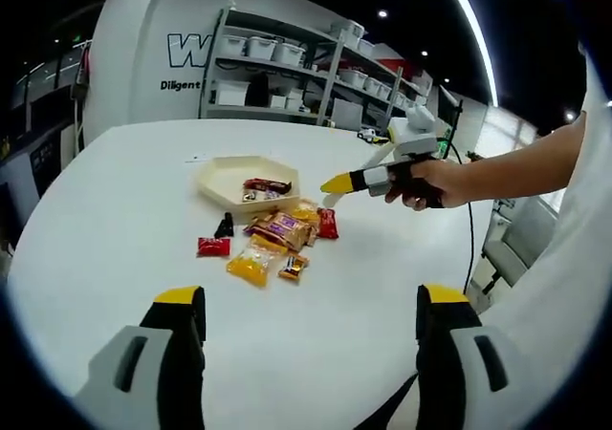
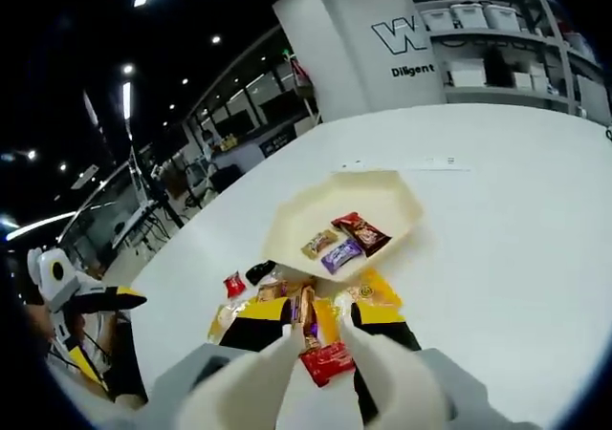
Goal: Place the target food into the container with the food tongs after gripping and lifting it, then release it inside without dropping or visibly crushing the food.
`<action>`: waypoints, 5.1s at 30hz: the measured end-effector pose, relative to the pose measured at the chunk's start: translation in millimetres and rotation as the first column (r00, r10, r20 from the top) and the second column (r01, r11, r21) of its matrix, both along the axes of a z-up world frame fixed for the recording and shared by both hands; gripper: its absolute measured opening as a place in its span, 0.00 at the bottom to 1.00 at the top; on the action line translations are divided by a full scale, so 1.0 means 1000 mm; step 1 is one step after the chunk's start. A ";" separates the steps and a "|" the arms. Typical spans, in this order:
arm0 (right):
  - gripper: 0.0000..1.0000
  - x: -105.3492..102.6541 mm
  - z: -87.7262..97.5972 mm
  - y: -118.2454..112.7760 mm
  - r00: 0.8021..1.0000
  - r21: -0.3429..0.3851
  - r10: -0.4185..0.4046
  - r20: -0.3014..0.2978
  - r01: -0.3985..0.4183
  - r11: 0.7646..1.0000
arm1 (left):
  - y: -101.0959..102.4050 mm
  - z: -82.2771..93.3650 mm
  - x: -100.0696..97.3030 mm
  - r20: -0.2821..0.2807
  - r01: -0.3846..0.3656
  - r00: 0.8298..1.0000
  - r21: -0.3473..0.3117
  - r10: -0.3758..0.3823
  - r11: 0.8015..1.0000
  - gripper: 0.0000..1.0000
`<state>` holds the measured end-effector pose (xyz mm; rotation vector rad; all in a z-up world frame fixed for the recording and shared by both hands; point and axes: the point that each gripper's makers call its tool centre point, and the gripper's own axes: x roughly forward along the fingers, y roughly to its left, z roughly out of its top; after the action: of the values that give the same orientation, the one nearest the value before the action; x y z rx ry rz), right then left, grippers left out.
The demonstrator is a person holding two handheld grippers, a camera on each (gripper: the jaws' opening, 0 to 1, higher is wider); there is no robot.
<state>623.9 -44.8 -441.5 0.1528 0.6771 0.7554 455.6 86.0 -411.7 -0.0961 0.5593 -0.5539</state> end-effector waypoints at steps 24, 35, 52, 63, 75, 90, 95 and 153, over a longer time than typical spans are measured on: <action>0.19 -0.026 -0.024 -0.007 0.999 -0.066 0.029 -0.029 -0.030 0.997 | 0.005 0.001 -0.009 -0.001 0.013 1.000 0.003 -0.013 1.000 0.89; 0.20 -0.022 -0.017 -0.011 1.000 -0.051 0.000 -0.021 -0.001 0.999 | 0.001 0.004 -0.005 0.006 0.040 0.999 0.000 -0.040 0.999 0.89; 0.20 -0.030 -0.021 -0.007 0.999 -0.069 0.039 -0.009 -0.039 0.997 | 0.011 0.006 -0.006 0.009 0.032 0.999 0.021 -0.033 0.999 0.89; 0.20 -0.034 -0.024 -0.040 1.000 -0.127 0.028 0.006 -0.027 0.992 | -0.012 0.007 0.000 0.016 0.080 0.997 -0.001 -0.080 0.997 0.89; 0.22 -0.021 -0.018 -0.042 0.999 -0.161 0.006 0.053 0.003 0.987 | -0.010 0.007 -0.003 0.018 0.085 0.996 -0.001 -0.085 0.996 0.88; 0.24 -0.012 -0.032 -0.042 0.994 -0.255 -0.020 0.108 0.047 0.966 | 0.011 0.006 -0.008 0.009 0.050 0.999 0.013 -0.050 0.999 0.88; 0.25 -0.009 -0.032 -0.046 0.992 -0.282 -0.030 0.123 0.064 0.957 | 0.010 0.006 -0.008 0.008 0.057 0.998 0.012 -0.057 0.998 0.88; 0.19 0.052 0.085 0.014 0.969 -0.140 0.030 0.244 0.004 0.990 | 0.011 0.010 -0.004 0.053 0.032 0.998 0.010 -0.032 0.999 0.97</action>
<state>676.0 -31.2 -356.0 -0.0725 0.4928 0.7227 451.3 96.7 -401.5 -0.0640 0.5119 -0.5836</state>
